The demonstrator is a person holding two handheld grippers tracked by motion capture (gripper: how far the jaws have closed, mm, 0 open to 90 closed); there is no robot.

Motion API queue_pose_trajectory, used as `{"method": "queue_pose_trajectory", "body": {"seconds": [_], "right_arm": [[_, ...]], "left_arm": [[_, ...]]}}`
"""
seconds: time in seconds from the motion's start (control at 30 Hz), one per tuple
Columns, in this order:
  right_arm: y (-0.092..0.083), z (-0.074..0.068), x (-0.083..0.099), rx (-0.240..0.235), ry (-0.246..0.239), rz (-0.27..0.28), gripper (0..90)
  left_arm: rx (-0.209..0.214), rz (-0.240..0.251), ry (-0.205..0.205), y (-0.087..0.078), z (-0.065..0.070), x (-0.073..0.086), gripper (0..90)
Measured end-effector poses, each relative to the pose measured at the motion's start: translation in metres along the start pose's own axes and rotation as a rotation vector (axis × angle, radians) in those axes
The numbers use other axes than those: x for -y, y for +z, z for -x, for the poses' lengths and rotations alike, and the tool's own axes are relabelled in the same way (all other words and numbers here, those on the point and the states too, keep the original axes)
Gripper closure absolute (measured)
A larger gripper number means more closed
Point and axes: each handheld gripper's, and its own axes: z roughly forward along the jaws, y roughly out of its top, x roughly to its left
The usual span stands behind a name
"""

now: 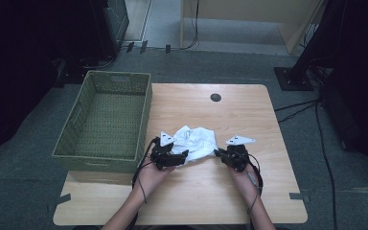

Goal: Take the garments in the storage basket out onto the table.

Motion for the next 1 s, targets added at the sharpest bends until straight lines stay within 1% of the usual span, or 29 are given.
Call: {"method": "queue_pose_trajectory", "body": {"seconds": [0.1,0.13,0.2,0.23,0.27,0.37,0.43,0.47,0.5,0.53,0.57,0.63,0.7,0.8,0.9,1.0], "right_arm": [[-0.004,0.001,0.005,0.014,0.004,-0.013,85.3],[-0.006,0.001,0.006,0.021,-0.001,-0.014,85.3],[-0.009,0.004,0.006,0.029,0.004,-0.011,85.3],[-0.011,0.005,0.007,0.030,0.010,-0.009,85.3],[-0.012,0.006,0.007,0.032,0.016,-0.008,85.2],[-0.015,0.010,0.009,0.038,0.027,-0.006,85.2],[-0.017,0.012,0.010,0.038,0.035,-0.002,85.2],[-0.018,0.013,0.010,0.039,0.037,0.000,85.2],[-0.018,0.014,0.010,0.040,0.035,0.000,85.2],[-0.018,0.014,0.010,0.039,0.037,0.000,85.2],[-0.018,0.014,0.010,0.038,0.039,-0.001,85.2],[-0.016,0.015,0.011,0.035,0.044,-0.008,85.2],[-0.015,0.014,0.011,0.037,0.035,-0.014,85.2],[-0.014,0.013,0.011,0.035,0.034,-0.016,85.2],[-0.013,0.011,0.011,0.031,0.032,-0.021,85.2],[-0.015,0.011,0.009,0.032,0.028,-0.011,85.3]], "left_arm": [[0.003,0.006,0.003,0.000,-0.001,0.002,28.9],[-0.004,0.004,0.026,0.000,-0.001,0.002,28.9],[-0.024,0.017,0.081,0.000,0.000,0.005,29.0],[-0.026,0.019,0.091,0.001,0.000,0.006,29.0],[-0.023,0.014,0.087,0.001,0.000,0.007,29.0],[-0.005,-0.009,0.054,0.004,-0.002,0.009,29.6],[0.008,-0.015,0.031,0.006,-0.002,0.010,30.0],[0.008,-0.019,0.034,0.006,-0.002,0.010,32.0],[0.004,-0.018,0.044,0.006,-0.001,0.010,36.5],[0.001,-0.021,0.051,0.006,-0.001,0.011,37.3],[-0.002,-0.021,0.057,0.006,-0.001,0.011,40.7],[-0.002,-0.011,0.058,0.006,-0.001,0.011,46.7],[-0.005,-0.023,0.064,0.006,-0.002,0.011,57.4],[-0.009,-0.034,0.066,0.005,-0.003,0.011,67.7],[-0.013,-0.033,0.085,0.003,-0.002,0.009,79.7],[-0.005,-0.029,0.076,0.003,-0.003,0.006,83.1]]}}
